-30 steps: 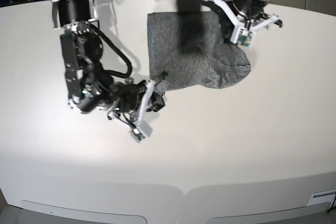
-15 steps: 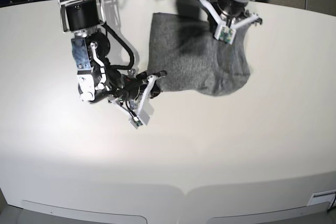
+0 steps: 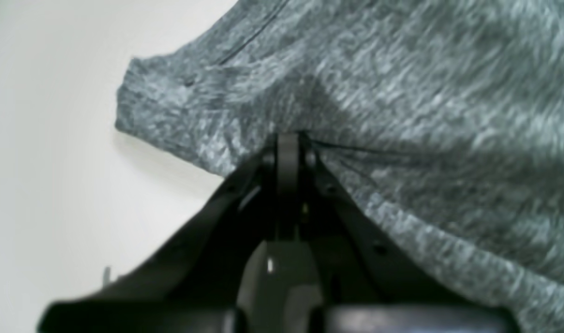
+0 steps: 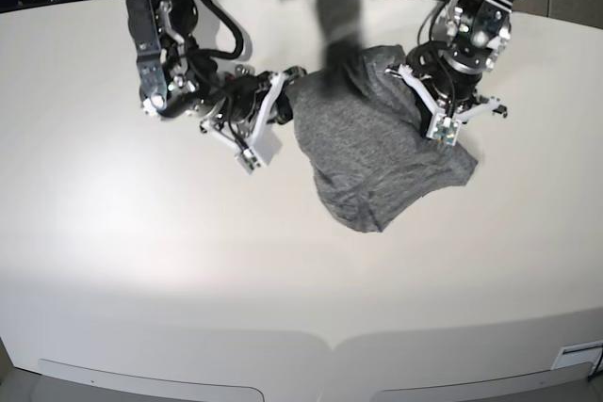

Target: Fold the T-shirt properly

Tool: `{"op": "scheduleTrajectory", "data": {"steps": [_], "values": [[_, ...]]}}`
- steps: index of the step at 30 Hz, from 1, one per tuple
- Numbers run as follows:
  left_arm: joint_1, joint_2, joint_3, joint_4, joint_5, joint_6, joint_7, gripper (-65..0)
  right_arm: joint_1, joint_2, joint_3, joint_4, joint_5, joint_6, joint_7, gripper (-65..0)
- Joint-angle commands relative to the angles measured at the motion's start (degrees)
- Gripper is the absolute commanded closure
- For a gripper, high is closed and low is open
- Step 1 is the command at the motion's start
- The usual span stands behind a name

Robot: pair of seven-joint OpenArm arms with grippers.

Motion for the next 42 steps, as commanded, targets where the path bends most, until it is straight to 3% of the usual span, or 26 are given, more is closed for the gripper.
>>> {"op": "scheduleTrajectory", "data": {"steps": [1, 6, 10, 17, 20, 23, 28, 33, 37, 42], "values": [[-1.27, -0.02, -0.04, 0.68, -0.26, -1.44, -1.22, 0.0, -0.72, -0.22, -0.04, 1.51, 0.24, 0.28, -1.09, 0.0], [-5.07, 0.0, -0.04, 0.68, -4.15, -2.73, -1.14, 0.0, -4.74, -1.01, -0.04, 5.44, 1.9, 0.28, -1.64, 0.0], [-6.69, -0.28, -0.22, 0.72, -2.23, -2.69, 0.33, 0.0, -6.27, -0.98, 0.5, 8.48, 1.62, 0.28, -1.64, 0.0], [-6.62, -3.34, -0.74, 5.55, -4.24, -2.64, 5.18, 0.0, -6.23, -1.01, 8.24, 16.83, 1.7, 0.28, -2.78, 0.0], [-5.2, -4.96, -0.76, 10.4, -5.27, 0.92, 8.83, 0.0, -6.25, -0.98, 13.29, 20.41, 1.9, 0.28, -4.37, 0.0], [-1.25, -6.64, -1.14, 15.72, -5.27, 5.35, 9.35, 0.0, -7.41, -0.96, 19.06, 22.23, 5.16, 0.28, -5.46, 0.0], [7.67, -8.85, -4.66, 22.6, -11.96, 5.31, 9.14, 0.0, -12.04, -1.01, 27.43, 25.05, 6.91, 0.28, -7.69, 0.0], [17.68, -8.9, -11.26, 27.58, -14.86, 5.27, 9.16, 0.0, -18.82, -1.01, 33.55, 28.72, 7.23, 0.28, -8.31, 0.0], [26.01, -8.9, -16.5, 28.26, -15.52, 4.2, 9.11, 0.0, -25.16, -1.01, 37.9, 30.27, 12.07, 0.28, -10.64, 0.0], [37.18, -8.9, -22.86, 28.26, -15.72, -0.37, 6.08, 0.0, -33.94, -1.29, 42.38, 30.42, 16.81, 0.28, -11.02, 0.0]]}}
